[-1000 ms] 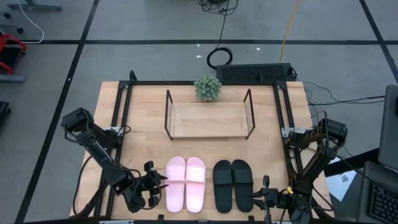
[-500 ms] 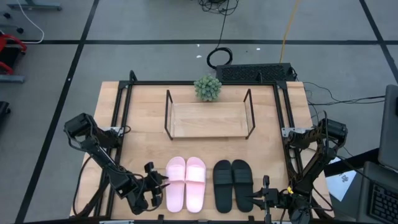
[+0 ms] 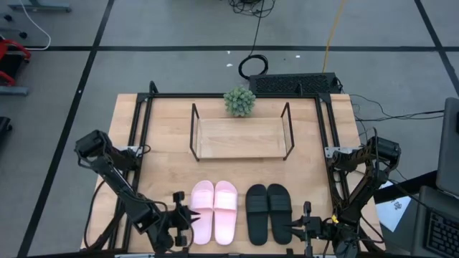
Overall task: Pick and place slides into the shelf
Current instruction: Put the left pink slipper on the shelf
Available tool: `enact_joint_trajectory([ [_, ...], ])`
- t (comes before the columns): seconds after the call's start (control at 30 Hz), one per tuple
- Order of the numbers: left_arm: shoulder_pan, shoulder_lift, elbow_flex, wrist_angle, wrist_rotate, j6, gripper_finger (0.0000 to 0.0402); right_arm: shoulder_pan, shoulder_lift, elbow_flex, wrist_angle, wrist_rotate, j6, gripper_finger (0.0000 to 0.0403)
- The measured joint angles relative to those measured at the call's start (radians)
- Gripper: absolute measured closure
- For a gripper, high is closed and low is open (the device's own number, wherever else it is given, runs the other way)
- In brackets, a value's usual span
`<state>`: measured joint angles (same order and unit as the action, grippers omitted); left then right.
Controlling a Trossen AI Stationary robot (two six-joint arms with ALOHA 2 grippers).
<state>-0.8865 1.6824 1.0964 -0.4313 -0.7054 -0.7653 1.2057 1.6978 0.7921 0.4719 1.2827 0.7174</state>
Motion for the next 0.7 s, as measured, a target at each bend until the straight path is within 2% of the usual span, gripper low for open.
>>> enact_joint_trajectory([
  [0.13, 0.032, -0.001, 0.019, 0.022, 0.009, -0.024, 0.0350, 0.000, 0.000, 0.000, -0.005, -0.001, -0.001, 0.0373],
  [0.3, 0.085, 0.000, -0.050, 0.222, 0.035, -0.163, 0.0350, 0.000, 0.000, 0.000, -0.005, -0.002, -0.004, 0.0373],
  [0.43, 0.111, 0.000, -0.069, 0.384, 0.034, -0.187, 0.0350, 0.000, 0.000, 0.000, -0.005, -0.002, -0.049, 0.0373],
  [0.63, 0.158, 0.000, -0.031, 0.407, 0.028, -0.221, 0.0350, 0.001, 0.000, 0.000, -0.005, -0.008, -0.163, 0.0373],
  [0.7, 0.186, 0.000, -0.025, 0.407, 0.027, -0.247, 0.0350, 0.004, 0.000, 0.000, -0.007, -0.039, -0.184, 0.0373],
])
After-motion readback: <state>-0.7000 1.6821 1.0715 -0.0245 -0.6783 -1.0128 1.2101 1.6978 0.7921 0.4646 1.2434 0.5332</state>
